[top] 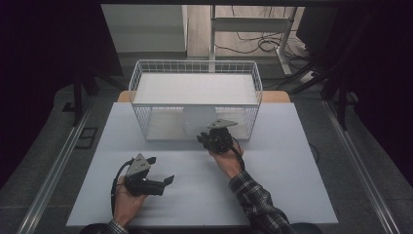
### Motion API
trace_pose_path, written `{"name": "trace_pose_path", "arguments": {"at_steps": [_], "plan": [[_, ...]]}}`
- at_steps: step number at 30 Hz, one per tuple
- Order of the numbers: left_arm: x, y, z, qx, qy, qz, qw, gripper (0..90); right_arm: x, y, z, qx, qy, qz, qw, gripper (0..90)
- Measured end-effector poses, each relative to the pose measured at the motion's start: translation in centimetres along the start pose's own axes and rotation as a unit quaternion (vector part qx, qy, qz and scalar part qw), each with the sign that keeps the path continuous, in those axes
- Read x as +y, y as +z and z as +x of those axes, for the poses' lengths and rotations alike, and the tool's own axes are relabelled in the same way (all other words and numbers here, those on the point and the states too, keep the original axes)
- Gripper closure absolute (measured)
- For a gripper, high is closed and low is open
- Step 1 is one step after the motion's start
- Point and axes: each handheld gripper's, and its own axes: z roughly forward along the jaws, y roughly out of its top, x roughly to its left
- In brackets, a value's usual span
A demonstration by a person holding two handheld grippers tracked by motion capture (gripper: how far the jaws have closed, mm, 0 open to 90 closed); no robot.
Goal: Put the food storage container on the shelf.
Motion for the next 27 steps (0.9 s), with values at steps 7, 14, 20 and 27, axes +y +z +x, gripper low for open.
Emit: {"name": "trace_pose_path", "arguments": {"at_steps": [7, 14, 20, 27], "plan": [[0.0, 0.0, 0.0, 0.0, 0.0, 0.002, 1.0, 4.3, -0.1, -1.5, 0.3, 0.004, -0.005, -0.003, 1.0, 53.5], [0.0, 0.0, 0.1, -0.001, -0.001, 0.001, 1.0, 4.3, -0.4, -2.5, 0.5, 0.008, -0.008, -0.001, 0.9999, 42.8], [-0.1, 0.1, 0.1, -0.002, -0.003, 0.002, 1.0, 4.2, -0.7, -3.3, 0.8, 0.012, -0.014, -0.003, 0.9998, 32.5], [-0.1, 0.0, 0.1, -0.001, -0.002, 0.001, 1.0, 4.2, -1.0, -4.0, 1.1, 0.014, -0.027, -0.006, 0.9995, 21.8]]}}
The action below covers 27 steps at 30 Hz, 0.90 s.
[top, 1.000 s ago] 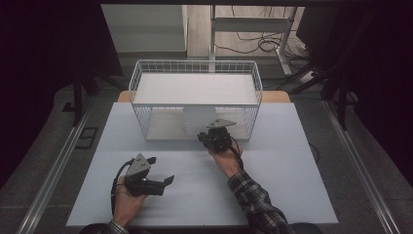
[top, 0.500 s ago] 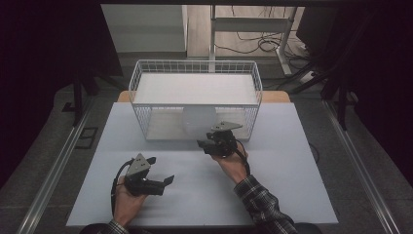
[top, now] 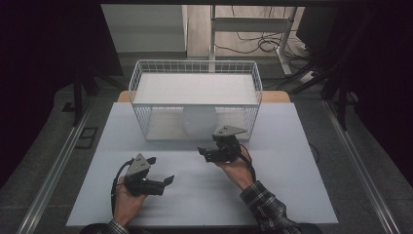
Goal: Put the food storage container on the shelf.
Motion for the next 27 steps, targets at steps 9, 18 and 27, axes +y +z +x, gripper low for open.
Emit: {"name": "trace_pose_path", "arguments": {"at_steps": [9, 18, 27], "plan": [[0.0, 0.1, -0.1, -0.001, 0.003, 0.003, 1.0, 4.1, -0.7, -1.5, 0.4, 0.007, -0.006, -0.001, 1.0, 12.7], [0.0, 0.2, -0.1, -0.002, 0.006, 0.007, 1.0, 4.1, -1.6, -2.3, 0.5, 0.011, -0.008, 0.003, 0.9999, 8.6], [0.0, 0.3, -0.2, -0.002, 0.012, 0.013, 0.9998, 4.1, -2.6, -3.0, 0.5, 0.003, -0.013, 0.015, 0.9998, 5.1]]}}
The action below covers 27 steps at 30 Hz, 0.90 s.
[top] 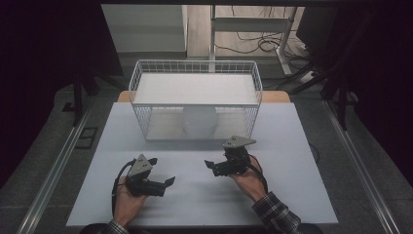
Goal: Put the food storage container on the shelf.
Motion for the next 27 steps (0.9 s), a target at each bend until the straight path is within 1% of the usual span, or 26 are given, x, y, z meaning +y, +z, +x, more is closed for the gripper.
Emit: {"name": "trace_pose_path", "arguments": {"at_steps": [6, 11, 13, 14, 15, 16, 18, 25, 27], "plan": [[0.0, 0.0, -0.1, 0.002, 0.004, 0.001, 1.0, 4.1, -0.7, -1.0, 0.0, -0.006, -0.005, 0.004, 1.0, 1.9], [0.0, 0.0, -0.1, 0.001, 0.002, 0.001, 1.0, 4.1, -1.0, -1.8, -0.1, -0.009, -0.003, 0.004, 0.9999, 0.0], [0.0, 0.1, 0.0, 0.0, 0.002, 0.003, 1.0, 4.1, -1.3, -2.5, -0.2, -0.016, -0.003, 0.004, 0.9999, 0.0], [0.0, 0.1, 0.0, 0.0, 0.002, 0.003, 1.0, 4.1, -1.3, -2.5, -0.2, -0.016, -0.003, 0.004, 0.9999, 0.0], [0.0, 0.1, 0.0, 0.001, 0.003, 0.003, 1.0, 4.1, -1.4, -3.1, -0.2, -0.02, -0.001, 0.002, 0.9998, 0.0], [0.0, 0.1, 0.0, 0.001, 0.005, 0.004, 1.0, 4.1, -1.4, -3.1, -0.2, -0.02, -0.001, 0.002, 0.9998, 0.0], [0.0, 0.1, -0.1, 0.001, 0.006, 0.005, 1.0, 4.1, -1.6, -3.6, -0.3, -0.024, -0.003, 0.0, 0.9997, 0.0], [0.0, 0.1, 0.0, 0.001, 0.003, 0.004, 1.0, 4.1, -2.4, -5.4, -0.8, -0.042, 0.0, -0.001, 0.9991, 0.0], [0.0, 0.1, 0.0, 0.001, 0.004, 0.003, 1.0, 4.1, -2.6, -5.6, -0.9, -0.044, 0.0, 0.0, 0.999, 0.0]]}}
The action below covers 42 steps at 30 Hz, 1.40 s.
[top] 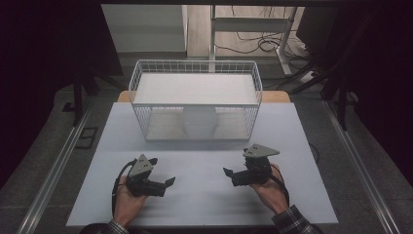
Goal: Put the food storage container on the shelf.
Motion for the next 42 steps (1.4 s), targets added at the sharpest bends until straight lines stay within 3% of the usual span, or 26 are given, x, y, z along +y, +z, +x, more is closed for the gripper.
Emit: {"name": "trace_pose_path", "arguments": {"at_steps": [19, 29, 42], "plan": [[0.0, 0.1, 0.1, 0.001, -0.001, 0.004, 1.0, 4.1, -2.7, -3.2, -1.2, -0.047, 0.007, 0.004, 0.9989, 0.0], [-0.1, 0.2, 0.1, 0.0, -0.003, 0.008, 1.0, 4.1, -4.9, -4.6, -2.1, -0.067, 0.025, 0.011, 0.9974, 0.0], [-0.2, 0.4, 0.1, -0.001, -0.002, 0.016, 0.9999, 4.1, -7.0, -4.9, -2.4, -0.075, 0.038, 0.037, 0.9958, 0.0]]}}
